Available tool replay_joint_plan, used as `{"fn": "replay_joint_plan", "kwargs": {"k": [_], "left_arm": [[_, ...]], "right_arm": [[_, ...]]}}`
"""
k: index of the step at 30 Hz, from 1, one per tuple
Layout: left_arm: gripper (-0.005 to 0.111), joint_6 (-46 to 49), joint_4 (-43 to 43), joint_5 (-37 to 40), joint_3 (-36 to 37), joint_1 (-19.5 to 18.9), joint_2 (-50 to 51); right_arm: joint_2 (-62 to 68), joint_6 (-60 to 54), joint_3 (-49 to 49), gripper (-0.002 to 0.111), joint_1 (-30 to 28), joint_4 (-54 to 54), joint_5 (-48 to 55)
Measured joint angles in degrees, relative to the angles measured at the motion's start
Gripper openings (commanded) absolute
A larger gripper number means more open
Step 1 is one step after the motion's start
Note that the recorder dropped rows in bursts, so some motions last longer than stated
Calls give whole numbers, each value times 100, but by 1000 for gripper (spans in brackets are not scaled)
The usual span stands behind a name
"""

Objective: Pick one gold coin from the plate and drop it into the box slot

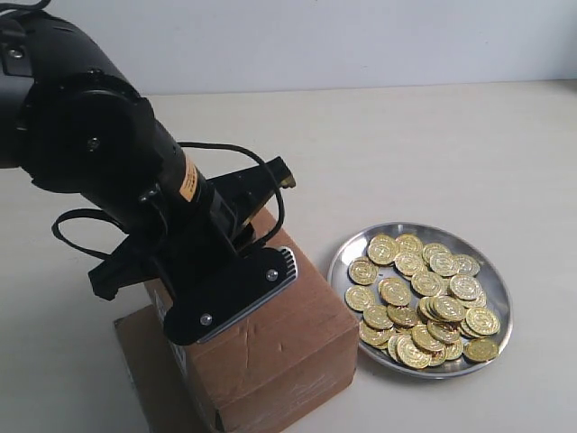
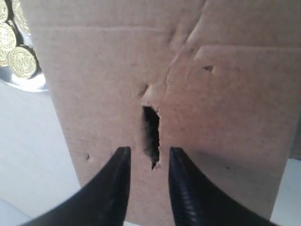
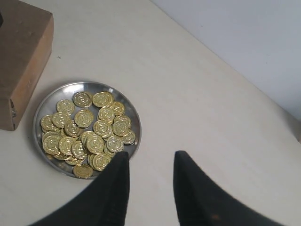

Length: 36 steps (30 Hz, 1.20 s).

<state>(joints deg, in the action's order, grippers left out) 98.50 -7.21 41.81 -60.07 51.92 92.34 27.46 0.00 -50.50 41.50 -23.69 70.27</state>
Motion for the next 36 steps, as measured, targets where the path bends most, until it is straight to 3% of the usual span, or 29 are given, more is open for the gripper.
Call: {"fn": "replay_joint_plan", "kwargs": {"k": [4,6,8,9,11,13,16,20,28,33,36], "left_arm": [[39,-152,-10,-12,0,0,0],[38,-914,-119,-58,0,0,-171],[27,-2529,-271,-81,0,-111,-689],[14,-2966,-281,-81,-3,-184,-857],[0,-4099,-129,-41,-24,-463,-1346],[0,-4677,363,82,79,-854,-1845],[0,-4837,1048,174,567,-1311,-2415],[0,-4850,1788,-12,1389,-1610,-3078],[0,-4906,3307,-1331,3358,-1653,-4738],[0,-5086,4917,-2782,4341,-1653,-5769],[0,-5165,5673,-3242,4767,-1663,-6115]], "right_arm": [[0,0,0,31,0,-18,-217],[0,211,0,27,0,-270,-796],[0,927,4,20,0,-806,-1872],[0,1085,4,12,0,-901,-2230],[-20,1540,86,1,0,-1001,-3005],[-26,1937,472,0,0,-1023,-3678],[-26,2595,1299,0,0,-1034,-4428],[-36,3561,2217,0,0,-1256,-5327],[-535,5999,3628,0,0,-2612,-6072],[-1126,7425,4258,0,0,-3741,-6093],[-1604,8534,4536,0,0,-4629,-6068]]}}
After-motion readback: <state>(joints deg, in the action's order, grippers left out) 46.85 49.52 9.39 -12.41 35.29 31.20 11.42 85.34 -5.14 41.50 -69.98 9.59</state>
